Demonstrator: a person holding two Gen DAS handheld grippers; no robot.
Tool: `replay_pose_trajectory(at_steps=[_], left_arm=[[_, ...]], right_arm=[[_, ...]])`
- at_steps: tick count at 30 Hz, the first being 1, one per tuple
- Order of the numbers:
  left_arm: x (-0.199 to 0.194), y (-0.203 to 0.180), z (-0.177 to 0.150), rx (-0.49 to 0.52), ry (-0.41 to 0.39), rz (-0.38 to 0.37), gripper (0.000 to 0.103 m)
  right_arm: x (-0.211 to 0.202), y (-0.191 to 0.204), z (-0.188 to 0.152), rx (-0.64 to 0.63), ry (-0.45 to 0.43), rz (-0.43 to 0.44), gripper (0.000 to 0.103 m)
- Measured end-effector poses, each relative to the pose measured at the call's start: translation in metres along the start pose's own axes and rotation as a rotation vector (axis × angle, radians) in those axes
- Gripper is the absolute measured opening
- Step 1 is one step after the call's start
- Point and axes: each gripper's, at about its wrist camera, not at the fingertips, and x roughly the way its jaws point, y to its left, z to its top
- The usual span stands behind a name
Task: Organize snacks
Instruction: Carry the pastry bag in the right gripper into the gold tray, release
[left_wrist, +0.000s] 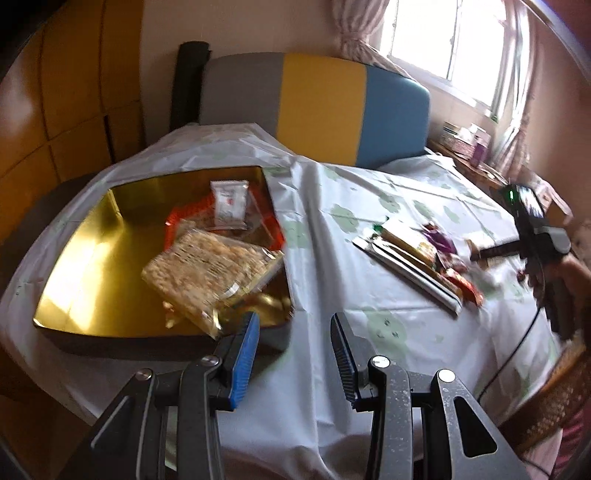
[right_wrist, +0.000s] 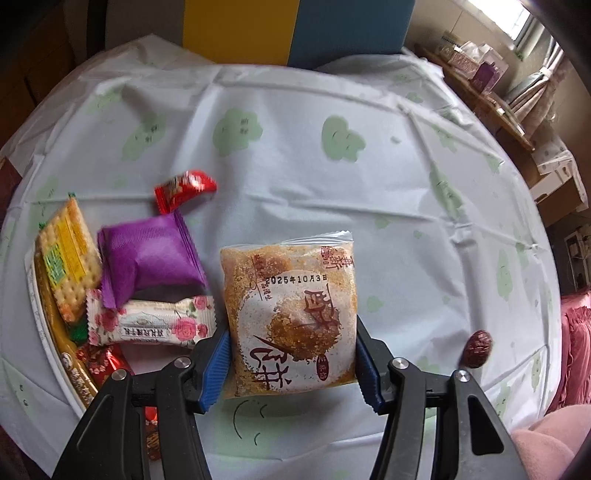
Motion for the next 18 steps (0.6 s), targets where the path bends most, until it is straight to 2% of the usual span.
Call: replay_pose_trajectory(at_steps=[3,6,12,16,18], left_arm=[[0.001,-0.005,-0.008,0.005,0.007,-0.037,0.041],[0.0,-0.011,-0.015,0.025,-0.001,-0.057,0.041],[-0.001,-0.016,-0.02,0.041,-0.018,-0.086,0.041],[0.002,-0.009,-0.02,0.01,-0.013,-0.088,0.041],[0.003,-0.005,-0.02,-0.005,-0.015,-0.083,0.041]], right_arm=[[-0.022,-0.001,0.005,0.018,-0.059,0.004,0.06],[-0.048,0.013,0.011,-0.007,-0.117,0.063,0.06],[-0.098,0.095,0.024,-0.185,-0.192,0.355,0.06],[-0.121,0.161,0.027,-0.327,-0.203,0.514,0.06],[-0.126,0.188,0.026,-0.386,-0.196,0.56,0.06]])
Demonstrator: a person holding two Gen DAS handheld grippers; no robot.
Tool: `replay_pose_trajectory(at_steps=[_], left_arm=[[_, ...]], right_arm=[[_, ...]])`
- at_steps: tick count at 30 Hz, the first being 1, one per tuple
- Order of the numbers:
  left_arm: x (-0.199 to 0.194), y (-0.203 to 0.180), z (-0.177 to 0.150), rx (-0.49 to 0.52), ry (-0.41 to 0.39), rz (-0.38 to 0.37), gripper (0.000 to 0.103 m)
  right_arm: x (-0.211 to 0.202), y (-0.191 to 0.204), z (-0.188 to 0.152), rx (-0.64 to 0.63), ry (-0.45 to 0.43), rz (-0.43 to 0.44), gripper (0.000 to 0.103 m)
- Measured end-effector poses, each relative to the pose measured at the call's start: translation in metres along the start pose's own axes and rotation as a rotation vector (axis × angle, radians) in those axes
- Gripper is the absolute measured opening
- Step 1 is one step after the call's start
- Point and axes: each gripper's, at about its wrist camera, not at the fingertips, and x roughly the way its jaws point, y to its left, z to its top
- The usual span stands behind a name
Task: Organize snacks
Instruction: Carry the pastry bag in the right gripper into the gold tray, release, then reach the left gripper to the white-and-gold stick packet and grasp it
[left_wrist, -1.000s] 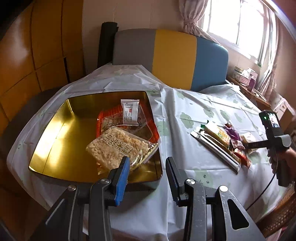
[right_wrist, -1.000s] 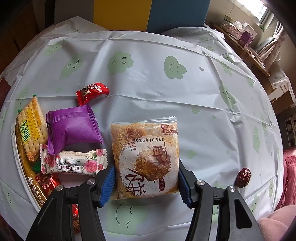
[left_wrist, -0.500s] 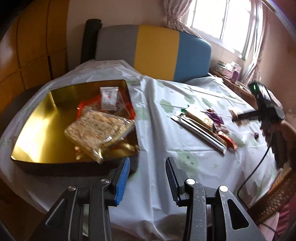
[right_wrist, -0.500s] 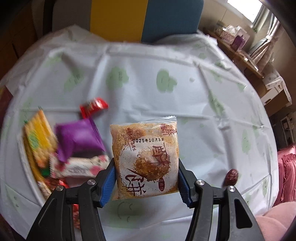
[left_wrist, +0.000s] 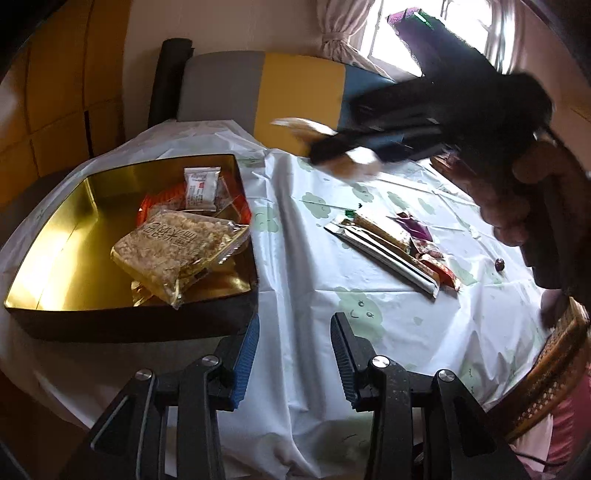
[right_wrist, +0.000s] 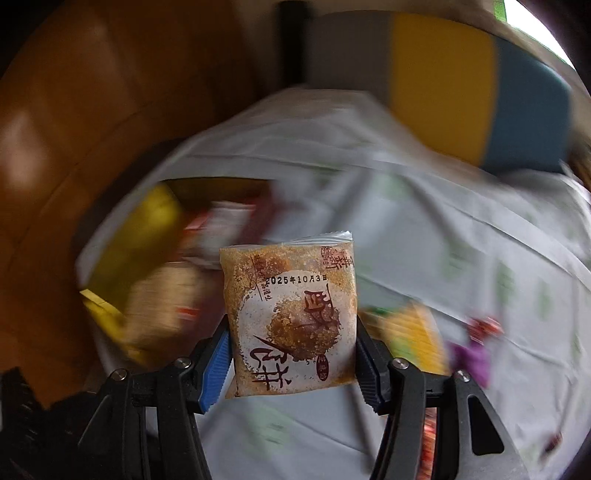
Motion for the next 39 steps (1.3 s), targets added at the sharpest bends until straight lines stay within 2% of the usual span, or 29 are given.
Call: replay_pose_trajectory(at_steps=[5,10,13,16,31,39], left_arm=[[0.002,0.01,0.0,-0.039,0.002,0.007,0.041],[0.005,0.021,0.001,-0.081,0.01,0.019,0.041],[0.006,0.026,0.001,-0.1,0.012,0.028,0.041],[0.008,0.028,0.0,-0.105,0.016,0.033,0.041],[0.009,0.014,-0.004,-0.05,0.025,0.051,0.041],[0.008,0.005,-0.007,-0.017,0.032,0.049,0.042]], right_arm=[[0.031,0.051,0.028,-0.123,0.031,0.088,0.06],[0.07,0.079,0.04,-0.165,0.094,0.164,0.06],[0.092,0.083,0.041,-0.15,0.145,0.149,0.064],[0.102,0.075,0.04,-0.128,0.144,0.127,0.066],[0.047,0.055,0.006,-0.112,0.053,0.109,0.066],[0.013,0.009,-0.023,-0.071,0.02,0.012,0.067]])
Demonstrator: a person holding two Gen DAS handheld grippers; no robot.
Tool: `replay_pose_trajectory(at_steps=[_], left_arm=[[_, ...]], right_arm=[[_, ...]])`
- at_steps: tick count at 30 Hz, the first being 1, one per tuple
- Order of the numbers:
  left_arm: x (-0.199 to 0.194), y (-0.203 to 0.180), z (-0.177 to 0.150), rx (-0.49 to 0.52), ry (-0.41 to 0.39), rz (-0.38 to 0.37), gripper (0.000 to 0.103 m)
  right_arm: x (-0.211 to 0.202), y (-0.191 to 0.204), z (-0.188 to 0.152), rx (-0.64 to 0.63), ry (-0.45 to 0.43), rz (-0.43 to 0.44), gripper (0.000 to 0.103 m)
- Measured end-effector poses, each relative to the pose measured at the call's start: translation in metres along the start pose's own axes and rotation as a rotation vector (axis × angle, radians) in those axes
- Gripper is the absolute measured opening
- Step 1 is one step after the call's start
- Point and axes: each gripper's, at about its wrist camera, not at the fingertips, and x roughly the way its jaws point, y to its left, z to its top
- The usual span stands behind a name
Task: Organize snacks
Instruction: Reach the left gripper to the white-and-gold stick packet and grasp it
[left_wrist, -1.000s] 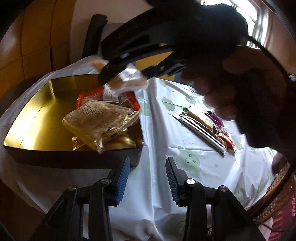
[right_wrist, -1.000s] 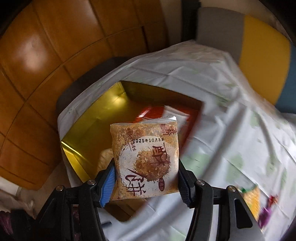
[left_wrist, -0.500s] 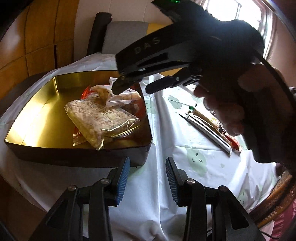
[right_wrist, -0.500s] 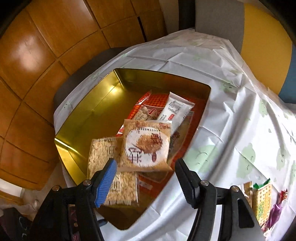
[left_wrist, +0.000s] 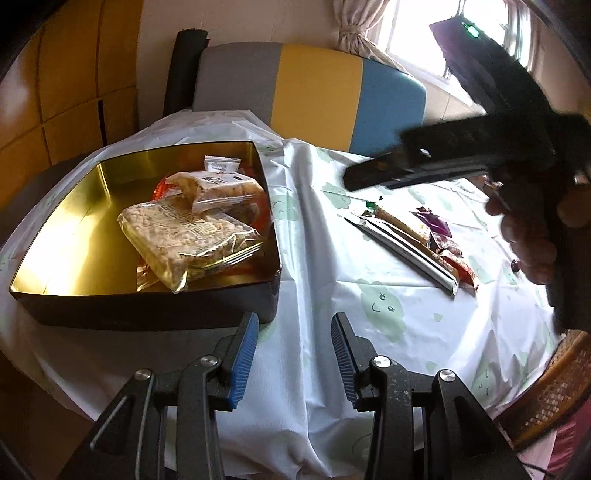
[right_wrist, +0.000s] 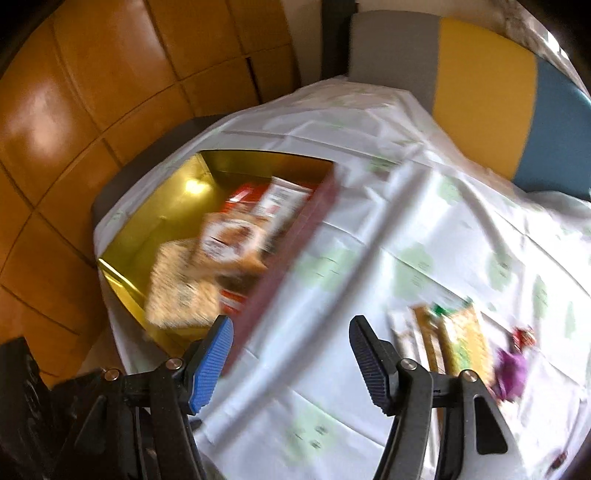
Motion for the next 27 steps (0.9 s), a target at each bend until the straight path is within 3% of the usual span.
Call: replay_pose_trajectory(at_steps=[13,18,22,25,27], left_arm=[[0.007,-0.018,-0.005,0.051,0.038,-0.004,0.042],[0.009,-0.026,-0.004,0.067,0.05,-0.009,0.042],[0.012,-0.034,-0.001,0.081,0.064,-0.017,0.045],[0.016,-0.043,0.003,0.097,0.077,-0.032,0.047],[0.019,-0.052,0.007,0.112,0.082,-0.039,0.047]], right_arm=[[-0.049,-0.11,-0.054,0.19,-0.012,-0.2,0.067],[-0.064,-0.157,-0.073,0.258,-0.014,-0.314,0.067],[-0.07,-0.197,-0.092,0.36,-0.023,-0.391,0.066],[-0.068,-0.225,-0.103,0.476,0.024,-0.485,0.067],[-0.071,-0.236,-0.106,0.522,0.027,-0.488,0.067]])
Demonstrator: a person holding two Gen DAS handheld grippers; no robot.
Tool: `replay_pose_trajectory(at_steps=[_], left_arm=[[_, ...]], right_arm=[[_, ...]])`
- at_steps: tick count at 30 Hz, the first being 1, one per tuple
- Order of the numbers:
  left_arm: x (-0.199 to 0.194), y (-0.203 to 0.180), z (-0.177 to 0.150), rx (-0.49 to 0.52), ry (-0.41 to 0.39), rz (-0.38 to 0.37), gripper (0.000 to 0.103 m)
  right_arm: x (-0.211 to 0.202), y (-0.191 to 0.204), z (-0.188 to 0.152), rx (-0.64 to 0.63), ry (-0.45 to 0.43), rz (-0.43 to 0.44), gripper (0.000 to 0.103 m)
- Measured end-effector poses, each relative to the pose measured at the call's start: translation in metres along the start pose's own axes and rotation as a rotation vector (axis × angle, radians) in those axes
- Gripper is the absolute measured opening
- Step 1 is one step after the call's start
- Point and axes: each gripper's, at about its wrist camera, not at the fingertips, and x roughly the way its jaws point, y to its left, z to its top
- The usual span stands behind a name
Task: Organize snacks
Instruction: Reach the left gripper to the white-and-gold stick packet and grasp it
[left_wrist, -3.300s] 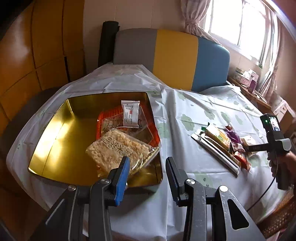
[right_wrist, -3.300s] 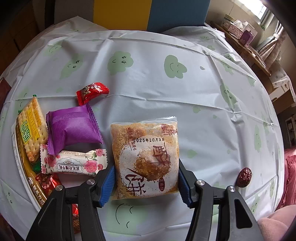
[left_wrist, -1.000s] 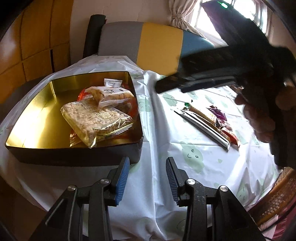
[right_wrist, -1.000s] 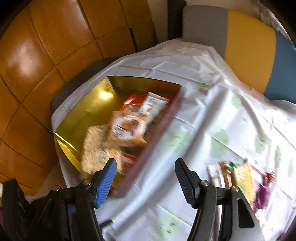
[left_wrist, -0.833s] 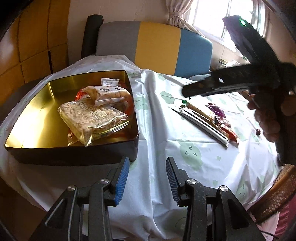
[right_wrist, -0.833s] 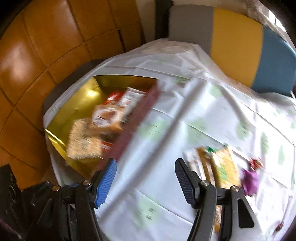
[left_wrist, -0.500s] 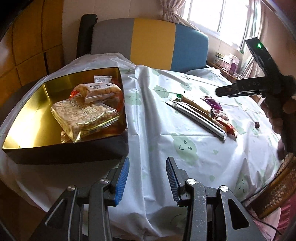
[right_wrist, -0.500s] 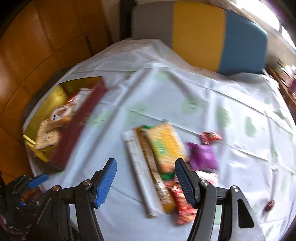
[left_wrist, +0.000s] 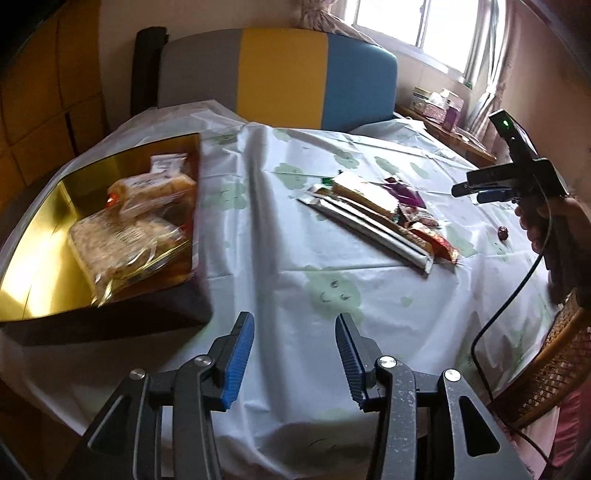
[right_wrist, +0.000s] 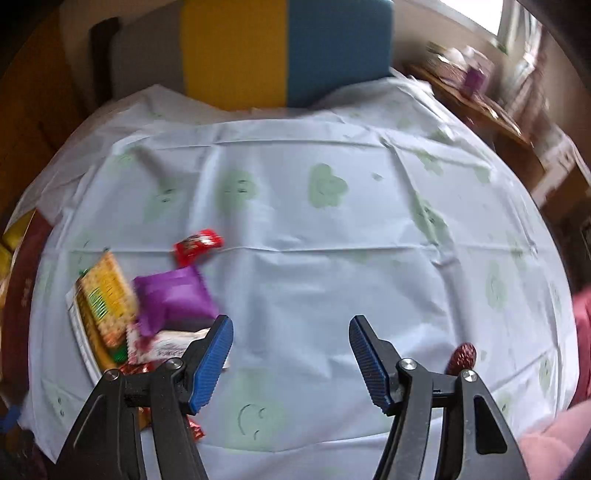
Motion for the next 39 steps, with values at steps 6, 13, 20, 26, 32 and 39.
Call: replay_pose_trajectory(at_steps=[6,13,20,26,32,39], left_arm=[[0.016,-0.024,0.018,0.021,0.043,-0.022,0.047],[0.055,-0.04,0.05,-0.089,0.172,-0.084,0.044],[0.087,-0.054,0.087,-0.222,0.218,-0.061,0.045],[0.115,-0.066,0.103,-0.263,0.25,-0.011,0.054],[0.13,-0.074,0.107,-0.234,0.221,0.046,0.059],[0.12,-0.064,0.093,-0.08,0.168,0.008,0.037]], right_arm=[[0.003,-0.007,0.001,0.031,0.015,0.001,0.066],[0.0,-0.004,0.002,0.031,0.006,0.01,0.066],[-0.005,-0.003,0.003,0.024,-0.014,0.023,0.066],[-0.007,-0.012,0.006,0.075,-0.017,0.056,0.067],[-0.006,-0.015,0.008,0.092,-0.012,0.066,0.067],[-0.005,-0.012,0.007,0.079,-0.011,0.069,0.067]])
